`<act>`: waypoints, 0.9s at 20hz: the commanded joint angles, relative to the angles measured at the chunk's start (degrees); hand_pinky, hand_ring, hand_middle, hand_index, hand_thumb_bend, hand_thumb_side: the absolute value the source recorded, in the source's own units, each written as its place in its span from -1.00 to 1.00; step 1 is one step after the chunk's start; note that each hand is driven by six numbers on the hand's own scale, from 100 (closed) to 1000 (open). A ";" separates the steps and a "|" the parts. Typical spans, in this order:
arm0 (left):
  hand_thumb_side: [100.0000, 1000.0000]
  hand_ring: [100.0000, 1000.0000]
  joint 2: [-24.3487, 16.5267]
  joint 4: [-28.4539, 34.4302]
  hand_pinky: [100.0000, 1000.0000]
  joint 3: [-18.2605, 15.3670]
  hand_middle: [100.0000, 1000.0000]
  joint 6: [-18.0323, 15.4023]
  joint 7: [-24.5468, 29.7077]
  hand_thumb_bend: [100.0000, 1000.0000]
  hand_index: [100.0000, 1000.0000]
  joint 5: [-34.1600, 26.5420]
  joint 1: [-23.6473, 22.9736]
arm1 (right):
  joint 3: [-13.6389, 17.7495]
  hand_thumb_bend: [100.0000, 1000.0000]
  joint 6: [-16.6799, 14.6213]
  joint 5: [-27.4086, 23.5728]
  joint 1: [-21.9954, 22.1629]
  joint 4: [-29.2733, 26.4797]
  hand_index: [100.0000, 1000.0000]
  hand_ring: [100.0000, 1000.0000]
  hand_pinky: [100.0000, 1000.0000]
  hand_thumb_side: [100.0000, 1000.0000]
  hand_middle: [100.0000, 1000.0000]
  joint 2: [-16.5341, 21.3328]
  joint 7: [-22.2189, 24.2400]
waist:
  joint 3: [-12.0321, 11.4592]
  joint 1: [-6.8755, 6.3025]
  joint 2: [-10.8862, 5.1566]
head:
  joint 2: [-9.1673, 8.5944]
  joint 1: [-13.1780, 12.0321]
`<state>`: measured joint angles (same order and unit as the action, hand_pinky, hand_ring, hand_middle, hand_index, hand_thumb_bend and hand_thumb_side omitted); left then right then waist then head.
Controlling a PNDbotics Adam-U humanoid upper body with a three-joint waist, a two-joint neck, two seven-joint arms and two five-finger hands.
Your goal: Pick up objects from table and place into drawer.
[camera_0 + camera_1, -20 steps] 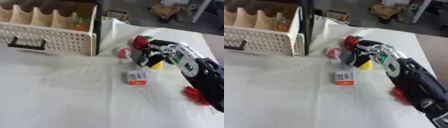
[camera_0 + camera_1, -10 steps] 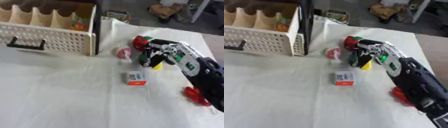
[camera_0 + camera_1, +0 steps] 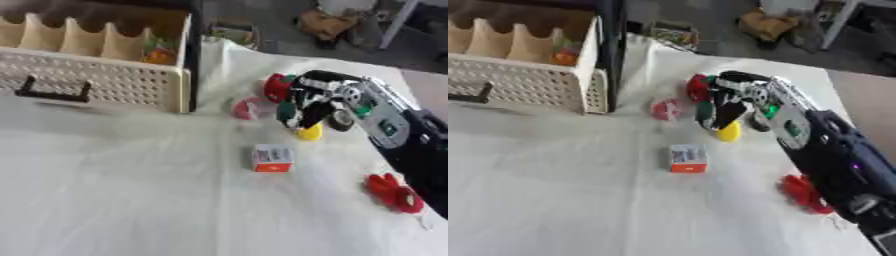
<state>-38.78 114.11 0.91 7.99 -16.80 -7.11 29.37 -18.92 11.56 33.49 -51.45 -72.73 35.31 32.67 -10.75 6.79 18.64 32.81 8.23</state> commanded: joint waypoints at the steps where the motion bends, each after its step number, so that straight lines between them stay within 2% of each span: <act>1: -0.41 -1.00 -1.24 0.49 -0.77 -0.64 -0.98 -0.02 -0.17 -1.00 0.32 -0.11 0.43 | 1.24 -1.00 0.80 -2.30 -1.15 -4.17 0.03 0.32 0.55 -0.68 -0.27 3.17 -0.14 | 0.28 -0.60 -1.56 | -1.07 -0.39; 7: -0.40 -1.00 -1.61 0.49 -0.77 -0.56 -0.98 0.04 -0.08 -1.00 0.32 -0.19 0.06 | 3.21 -1.00 1.75 -7.40 -2.79 -12.35 0.01 0.21 0.54 -0.66 -0.35 5.66 -0.90 | 1.30 -0.75 -2.38 | -2.65 -1.64; 8: -0.40 -1.00 -1.64 0.49 -0.77 -0.52 -0.98 0.07 -0.02 -1.00 0.32 -0.20 0.01 | 3.55 -1.00 2.17 -8.24 -3.23 -13.72 0.01 0.19 0.54 -0.49 -0.36 6.09 -1.05 | 1.47 -0.74 -2.54 | -2.81 -1.93; 9: -0.40 -1.00 -1.65 0.49 -0.77 -0.44 -0.98 0.12 0.09 -1.00 0.32 -0.21 -0.05 | 3.89 -1.00 2.64 -9.10 -3.94 -15.10 0.01 0.18 0.54 -0.64 -0.37 6.48 -1.26 | 1.69 -0.73 -2.71 | -3.00 -2.29; 13: -0.41 -1.00 -1.37 0.49 -0.77 -0.08 -0.98 0.38 0.63 -1.00 0.32 -0.25 0.02 | 4.58 -1.00 5.02 -12.18 -6.62 -19.04 0.01 0.16 0.54 -0.62 -0.38 7.02 -1.59 | 2.29 -0.72 -3.17 | -3.66 -2.96; 18: -0.43 -1.00 -1.05 0.49 -0.76 0.53 -0.98 0.72 1.42 -1.00 0.32 -0.15 0.04 | 4.36 -1.00 6.69 -13.59 -10.00 -20.60 0.00 0.13 0.54 -0.61 -0.41 5.78 -1.57 | 2.25 -0.74 -3.42 | -4.38 -3.11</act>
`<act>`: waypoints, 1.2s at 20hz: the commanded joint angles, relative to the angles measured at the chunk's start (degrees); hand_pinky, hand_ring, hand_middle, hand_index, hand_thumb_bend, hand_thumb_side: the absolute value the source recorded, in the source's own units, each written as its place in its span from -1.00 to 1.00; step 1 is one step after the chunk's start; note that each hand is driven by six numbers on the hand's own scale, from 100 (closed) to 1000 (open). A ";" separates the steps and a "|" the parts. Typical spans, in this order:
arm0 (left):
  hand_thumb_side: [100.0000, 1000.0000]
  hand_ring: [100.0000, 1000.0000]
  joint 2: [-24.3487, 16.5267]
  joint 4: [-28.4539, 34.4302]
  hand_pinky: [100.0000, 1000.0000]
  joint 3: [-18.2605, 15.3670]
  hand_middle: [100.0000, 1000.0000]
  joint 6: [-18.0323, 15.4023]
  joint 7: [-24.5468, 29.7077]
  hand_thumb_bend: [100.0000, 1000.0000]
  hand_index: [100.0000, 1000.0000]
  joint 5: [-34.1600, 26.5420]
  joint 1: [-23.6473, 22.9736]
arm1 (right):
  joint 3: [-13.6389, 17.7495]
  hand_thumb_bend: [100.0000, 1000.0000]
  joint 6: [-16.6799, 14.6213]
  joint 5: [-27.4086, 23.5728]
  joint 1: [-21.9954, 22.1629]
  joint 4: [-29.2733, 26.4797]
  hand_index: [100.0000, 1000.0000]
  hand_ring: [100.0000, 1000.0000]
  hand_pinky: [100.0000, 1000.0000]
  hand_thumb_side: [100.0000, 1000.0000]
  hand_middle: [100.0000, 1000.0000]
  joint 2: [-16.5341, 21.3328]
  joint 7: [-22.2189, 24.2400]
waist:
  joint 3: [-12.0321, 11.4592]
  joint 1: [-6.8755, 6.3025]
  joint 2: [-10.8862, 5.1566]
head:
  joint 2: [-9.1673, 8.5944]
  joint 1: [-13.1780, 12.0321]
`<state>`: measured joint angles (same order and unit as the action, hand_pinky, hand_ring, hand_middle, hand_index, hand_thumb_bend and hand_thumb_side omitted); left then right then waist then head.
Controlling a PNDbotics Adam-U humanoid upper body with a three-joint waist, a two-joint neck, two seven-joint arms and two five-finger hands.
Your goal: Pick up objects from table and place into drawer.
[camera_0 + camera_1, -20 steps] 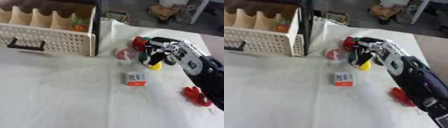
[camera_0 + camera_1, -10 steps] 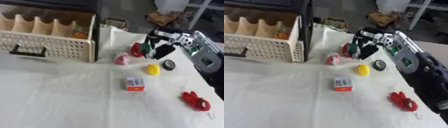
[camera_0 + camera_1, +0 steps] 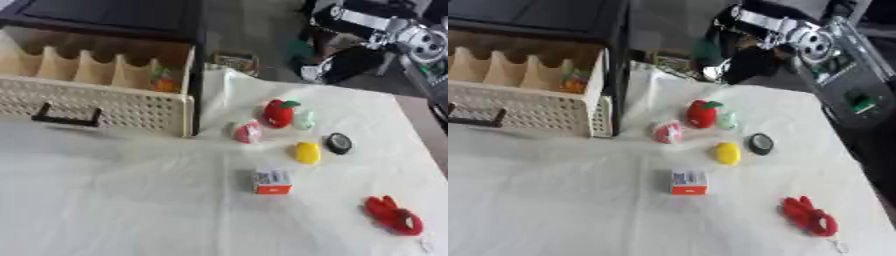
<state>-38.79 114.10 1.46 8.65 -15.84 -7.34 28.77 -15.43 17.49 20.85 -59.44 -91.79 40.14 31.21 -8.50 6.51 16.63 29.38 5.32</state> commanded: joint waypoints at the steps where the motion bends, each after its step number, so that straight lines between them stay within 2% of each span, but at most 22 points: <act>1: -0.44 -1.00 -0.95 0.49 -0.76 0.13 -0.98 0.15 0.65 -1.00 0.32 0.09 0.67 | 0.89 -1.00 0.96 -1.12 -2.88 -1.66 -0.01 0.12 0.54 -0.61 -0.41 0.49 -0.16 | -0.01 -0.45 -1.43 | -1.11 -0.21; 14: -0.48 -1.00 0.42 0.49 -0.76 1.69 -0.98 1.13 2.83 -1.00 0.32 0.12 1.89 | 0.78 -1.00 2.51 -1.97 -10.88 0.18 -0.02 0.06 0.54 -0.58 -0.46 -7.20 -0.79 | -1.16 -0.11 -1.14 | -2.70 0.04; 24: -0.46 -1.00 1.28 0.49 -0.76 1.98 -0.98 0.91 3.55 -1.00 0.31 -0.34 3.43 | -0.35 -1.00 2.44 -0.13 -12.51 6.29 -0.03 0.04 0.54 -0.58 -0.47 -13.28 -2.00 | -2.96 0.18 -0.39 | -3.02 1.89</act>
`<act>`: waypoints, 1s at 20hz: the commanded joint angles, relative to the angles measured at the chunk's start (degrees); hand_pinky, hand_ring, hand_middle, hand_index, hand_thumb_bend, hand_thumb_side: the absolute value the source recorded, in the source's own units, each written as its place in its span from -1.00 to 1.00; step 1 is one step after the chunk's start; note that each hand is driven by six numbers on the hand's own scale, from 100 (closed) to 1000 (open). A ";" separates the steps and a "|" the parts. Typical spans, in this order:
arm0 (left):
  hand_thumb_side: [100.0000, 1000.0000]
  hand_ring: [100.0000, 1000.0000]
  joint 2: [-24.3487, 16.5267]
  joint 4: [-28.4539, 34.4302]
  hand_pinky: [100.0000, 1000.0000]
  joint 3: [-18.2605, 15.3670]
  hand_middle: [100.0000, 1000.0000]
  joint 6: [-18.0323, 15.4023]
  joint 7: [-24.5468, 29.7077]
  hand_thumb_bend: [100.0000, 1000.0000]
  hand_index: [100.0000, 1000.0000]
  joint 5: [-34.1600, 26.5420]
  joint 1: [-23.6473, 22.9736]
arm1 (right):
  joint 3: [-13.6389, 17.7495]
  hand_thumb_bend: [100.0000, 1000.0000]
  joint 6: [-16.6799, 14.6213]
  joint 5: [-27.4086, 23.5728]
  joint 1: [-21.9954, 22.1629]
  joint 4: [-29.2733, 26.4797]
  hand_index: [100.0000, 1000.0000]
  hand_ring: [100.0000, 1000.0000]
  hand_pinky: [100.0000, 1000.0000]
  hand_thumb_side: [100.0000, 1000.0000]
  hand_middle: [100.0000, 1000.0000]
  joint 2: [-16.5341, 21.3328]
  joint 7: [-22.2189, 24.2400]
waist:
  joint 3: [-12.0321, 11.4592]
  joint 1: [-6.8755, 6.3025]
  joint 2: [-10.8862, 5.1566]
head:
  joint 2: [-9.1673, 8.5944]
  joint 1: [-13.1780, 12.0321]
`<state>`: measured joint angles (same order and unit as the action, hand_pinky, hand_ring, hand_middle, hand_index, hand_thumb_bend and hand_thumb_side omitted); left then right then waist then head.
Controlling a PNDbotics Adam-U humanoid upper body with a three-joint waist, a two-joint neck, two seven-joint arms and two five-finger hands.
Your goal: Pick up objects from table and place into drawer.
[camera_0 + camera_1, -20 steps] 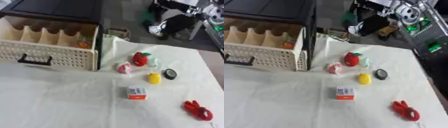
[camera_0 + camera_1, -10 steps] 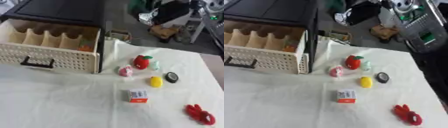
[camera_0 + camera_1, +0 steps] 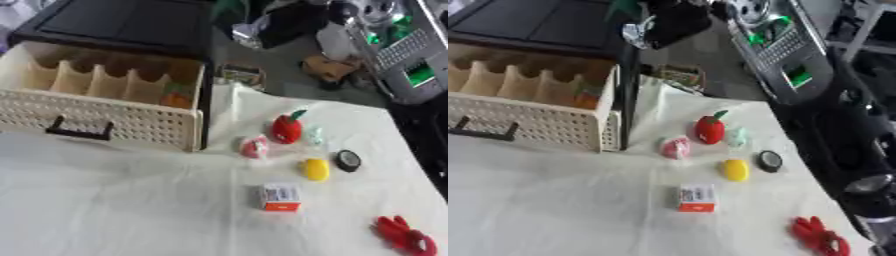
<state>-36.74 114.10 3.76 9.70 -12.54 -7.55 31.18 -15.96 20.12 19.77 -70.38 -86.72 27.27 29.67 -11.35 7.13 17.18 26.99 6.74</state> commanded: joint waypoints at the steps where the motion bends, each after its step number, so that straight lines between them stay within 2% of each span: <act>1: -0.45 -1.00 -0.69 0.49 -0.76 -0.32 -0.98 -0.18 0.25 -1.00 0.31 -0.18 1.17 | 0.11 -1.00 -0.32 1.30 -1.58 1.92 -0.04 0.04 0.54 -0.59 -0.47 -0.97 -0.59 | -0.32 -0.35 -0.85 | -0.56 0.61; 12: -0.43 -1.00 -0.20 0.49 -0.76 -0.32 -0.98 -0.22 0.33 -1.00 0.31 -0.57 2.44 | -0.45 -1.00 -1.64 3.13 -2.46 6.91 -0.05 0.02 0.54 -0.57 -0.48 -4.73 -1.75 | -2.00 0.79 0.09 | -1.13 1.33; 20: -0.43 -1.00 0.02 0.49 -0.76 -0.15 -0.98 -0.16 0.70 -1.00 0.30 -0.71 3.44 | 0.06 -1.00 -3.46 5.05 -3.66 11.46 -0.06 0.01 0.54 -0.54 -0.49 -6.11 -4.77 | -3.49 1.98 0.66 | -1.94 1.97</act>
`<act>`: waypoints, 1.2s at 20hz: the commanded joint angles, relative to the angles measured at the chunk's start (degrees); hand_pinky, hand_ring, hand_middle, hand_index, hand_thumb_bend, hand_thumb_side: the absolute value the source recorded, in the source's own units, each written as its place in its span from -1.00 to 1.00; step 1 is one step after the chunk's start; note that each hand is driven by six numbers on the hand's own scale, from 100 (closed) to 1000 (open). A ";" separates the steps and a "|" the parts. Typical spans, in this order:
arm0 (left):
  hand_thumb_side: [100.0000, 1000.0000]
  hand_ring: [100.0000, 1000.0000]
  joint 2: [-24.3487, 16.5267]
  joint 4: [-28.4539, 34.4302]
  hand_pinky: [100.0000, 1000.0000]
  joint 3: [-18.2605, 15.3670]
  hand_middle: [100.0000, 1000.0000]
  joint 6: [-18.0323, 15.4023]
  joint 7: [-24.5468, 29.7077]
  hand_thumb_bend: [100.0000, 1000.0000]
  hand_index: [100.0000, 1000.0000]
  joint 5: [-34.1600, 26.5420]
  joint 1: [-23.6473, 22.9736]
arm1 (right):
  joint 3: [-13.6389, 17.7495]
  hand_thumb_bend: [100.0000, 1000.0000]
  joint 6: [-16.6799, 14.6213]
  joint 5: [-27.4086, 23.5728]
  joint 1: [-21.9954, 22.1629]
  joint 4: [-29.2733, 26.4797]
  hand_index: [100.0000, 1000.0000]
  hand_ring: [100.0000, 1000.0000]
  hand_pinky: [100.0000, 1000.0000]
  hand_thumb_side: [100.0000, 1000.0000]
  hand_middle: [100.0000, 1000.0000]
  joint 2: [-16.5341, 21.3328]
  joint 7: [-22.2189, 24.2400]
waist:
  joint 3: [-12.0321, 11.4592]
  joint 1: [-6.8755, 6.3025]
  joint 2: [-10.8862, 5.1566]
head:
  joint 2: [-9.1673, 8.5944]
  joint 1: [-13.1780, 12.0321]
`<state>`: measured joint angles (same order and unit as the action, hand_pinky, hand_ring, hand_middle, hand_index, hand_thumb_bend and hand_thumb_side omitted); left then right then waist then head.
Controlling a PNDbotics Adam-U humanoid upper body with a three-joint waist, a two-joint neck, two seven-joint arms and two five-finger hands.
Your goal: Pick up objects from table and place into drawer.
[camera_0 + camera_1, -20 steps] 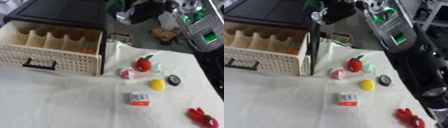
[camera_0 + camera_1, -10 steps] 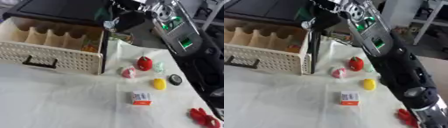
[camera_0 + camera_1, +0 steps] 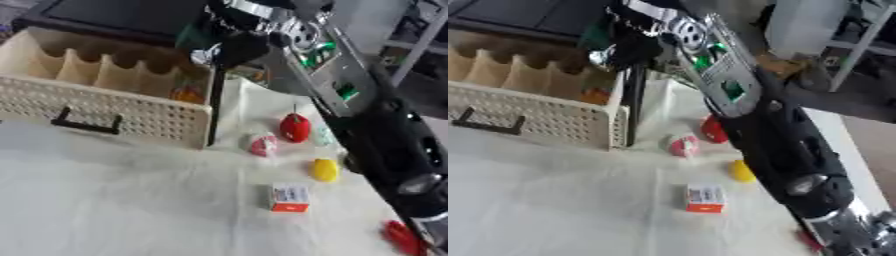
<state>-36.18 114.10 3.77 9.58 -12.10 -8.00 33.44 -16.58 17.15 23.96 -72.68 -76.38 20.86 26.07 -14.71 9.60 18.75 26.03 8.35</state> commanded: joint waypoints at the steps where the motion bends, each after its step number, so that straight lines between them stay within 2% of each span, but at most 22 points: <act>1: -0.43 -1.00 -0.52 0.49 -0.76 -0.16 -0.98 -0.03 0.29 -1.00 0.30 -0.26 1.23 | 0.74 -1.00 -0.81 1.14 -1.56 1.65 -0.06 0.01 0.54 -0.54 -0.49 0.27 -1.66 | -0.21 -0.41 -0.88 | -1.07 0.41; 6: -0.42 -1.00 -0.38 0.49 -0.77 -0.27 -0.98 0.13 0.34 -1.00 0.30 -0.32 1.28 | 0.54 -1.00 -2.10 2.14 -2.05 3.26 -0.04 0.02 0.54 -0.50 -0.47 0.07 -2.27 | -0.23 -0.16 -0.80 | -1.28 0.52; 8: -0.42 -1.00 -0.31 0.49 -0.77 -0.28 -0.98 0.19 0.35 -1.00 0.30 -0.37 1.26 | 0.39 -1.00 -2.40 2.56 -2.05 3.49 0.01 0.04 0.54 -0.42 -0.42 0.09 -2.01 | -0.21 -0.12 -0.79 | -1.34 0.51; 12: -0.43 -1.00 -0.17 0.49 -0.77 -0.32 -0.98 0.30 0.35 -1.00 0.30 -0.40 1.13 | 0.25 -0.81 -2.96 4.18 -1.95 3.81 0.34 0.15 0.56 -0.22 -0.20 0.26 -0.68 | -0.11 -0.09 -0.77 | -1.21 0.44; 16: -0.43 -1.00 -0.07 0.49 -0.77 -0.38 -0.98 0.38 0.29 -1.00 0.30 -0.46 1.02 | 0.48 -0.64 -3.62 4.86 -1.97 3.48 0.53 0.22 0.58 -0.13 -0.08 0.36 0.78 | 0.10 -0.15 -0.74 | -1.04 0.26; 18: -0.43 -1.00 -0.04 0.49 -0.77 -0.37 -0.98 0.42 0.31 -1.00 0.30 -0.48 0.98 | 0.59 -0.56 -3.81 4.90 -2.04 3.25 0.55 0.24 0.58 -0.09 -0.07 0.41 1.22 | 0.20 -0.16 -0.74 | -0.95 0.20; 24: -0.43 -1.00 0.04 0.49 -0.77 -0.43 -0.98 0.49 0.24 -1.00 0.29 -0.50 0.88 | 0.64 -0.58 -3.84 4.61 -2.13 2.45 0.53 0.24 0.58 -0.11 -0.08 0.68 1.47 | 0.35 -0.28 -0.73 | -0.75 0.07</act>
<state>-35.47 114.10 3.77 9.99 -11.81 -8.10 33.74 -16.29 13.22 28.14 -74.09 -73.37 20.28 27.31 -14.48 10.07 18.86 25.56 8.56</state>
